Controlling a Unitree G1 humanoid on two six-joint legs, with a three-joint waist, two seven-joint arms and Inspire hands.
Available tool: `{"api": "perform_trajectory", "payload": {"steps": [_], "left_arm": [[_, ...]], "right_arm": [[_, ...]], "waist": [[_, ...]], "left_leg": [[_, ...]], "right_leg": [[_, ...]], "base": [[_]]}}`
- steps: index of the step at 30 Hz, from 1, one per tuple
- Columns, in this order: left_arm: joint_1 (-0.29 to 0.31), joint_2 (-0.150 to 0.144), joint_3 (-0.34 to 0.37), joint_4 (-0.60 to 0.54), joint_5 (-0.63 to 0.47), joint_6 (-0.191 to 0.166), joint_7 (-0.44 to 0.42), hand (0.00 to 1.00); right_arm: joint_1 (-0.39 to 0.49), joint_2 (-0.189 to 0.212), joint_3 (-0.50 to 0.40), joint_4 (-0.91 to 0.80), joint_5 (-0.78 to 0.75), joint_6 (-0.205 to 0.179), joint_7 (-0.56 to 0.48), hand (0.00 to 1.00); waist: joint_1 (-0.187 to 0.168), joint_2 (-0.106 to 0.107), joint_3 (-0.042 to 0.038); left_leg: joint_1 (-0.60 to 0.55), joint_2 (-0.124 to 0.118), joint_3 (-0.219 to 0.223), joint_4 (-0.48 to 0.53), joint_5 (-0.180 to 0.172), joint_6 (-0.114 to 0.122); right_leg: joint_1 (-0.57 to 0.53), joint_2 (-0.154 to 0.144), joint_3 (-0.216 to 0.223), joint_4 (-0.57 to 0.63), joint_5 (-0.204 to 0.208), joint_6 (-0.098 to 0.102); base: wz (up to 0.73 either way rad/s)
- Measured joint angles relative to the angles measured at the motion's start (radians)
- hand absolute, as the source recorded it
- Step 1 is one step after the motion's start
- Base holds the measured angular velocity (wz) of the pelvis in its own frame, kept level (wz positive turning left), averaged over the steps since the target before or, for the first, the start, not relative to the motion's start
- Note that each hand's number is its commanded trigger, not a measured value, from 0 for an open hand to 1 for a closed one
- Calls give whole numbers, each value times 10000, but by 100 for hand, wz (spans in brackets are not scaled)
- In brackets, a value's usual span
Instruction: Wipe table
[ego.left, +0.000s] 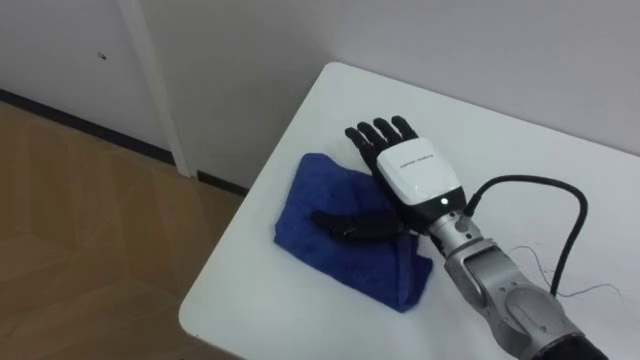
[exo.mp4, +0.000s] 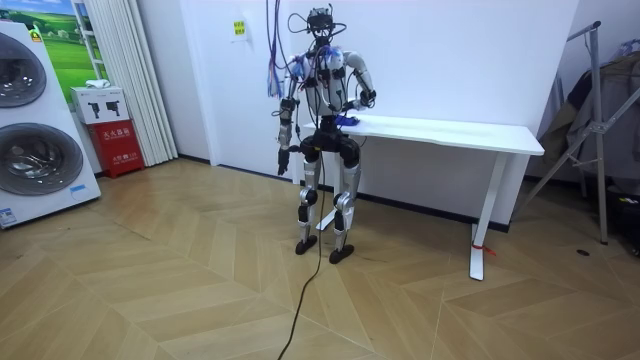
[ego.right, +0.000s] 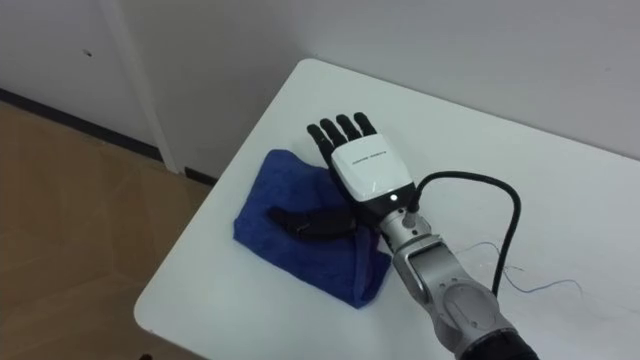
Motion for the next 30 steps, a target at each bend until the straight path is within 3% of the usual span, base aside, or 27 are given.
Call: {"api": "perform_trajectory", "payload": {"steps": [8,11,18,25,26,27,28,30], "left_arm": [[-100,-7,-219,147,-21,59,168,0],[-119,-6,-221,147,-22,59,155,0],[-193,-5,-282,246,-44,25,193,0],[-216,4,-320,303,-42,16,340,0],[-217,5,-319,303,-42,16,349,0],[-222,6,-316,302,-35,16,351,0],[-223,5,-316,302,-34,15,350,0],[-230,4,-316,302,-34,15,349,0]], "right_arm": [[213,61,302,-534,-44,81,86,0],[530,70,406,-580,-34,72,395,0],[1377,139,418,-349,-4,74,616,0],[1487,170,606,-252,58,85,620,0],[1490,170,618,-252,59,85,620,30],[1523,172,664,-252,64,88,618,69],[1577,177,677,-253,65,85,616,100],[1586,190,677,-274,93,84,596,100]], "waist": [[-49,35,-48],[-41,34,-135],[-18,84,-89],[-175,33,-24],[-175,21,-22],[-185,5,-27],[-184,-2,-32],[-193,6,-32]], "left_leg": [[-1,6,39,-6,0,0],[31,11,72,-6,0,0],[14,18,166,-13,-5,3],[-38,19,179,-3,-10,7],[-39,18,180,-3,-11,7],[-46,18,181,-4,-11,8],[-48,19,181,-6,-14,11],[-50,25,230,-11,-16,14]], "right_leg": [[2,0,8,0,-1,1],[16,-1,36,4,-1,1],[-28,-4,67,16,0,0],[-64,1,56,-9,-1,0],[-64,1,53,-10,-1,0],[-64,0,40,-18,-1,1],[-64,0,29,-18,-1,1],[-79,1,32,-18,-1,1]], "base": [[0],[-2],[-1],[0],[0],[0],[0],[0]]}}
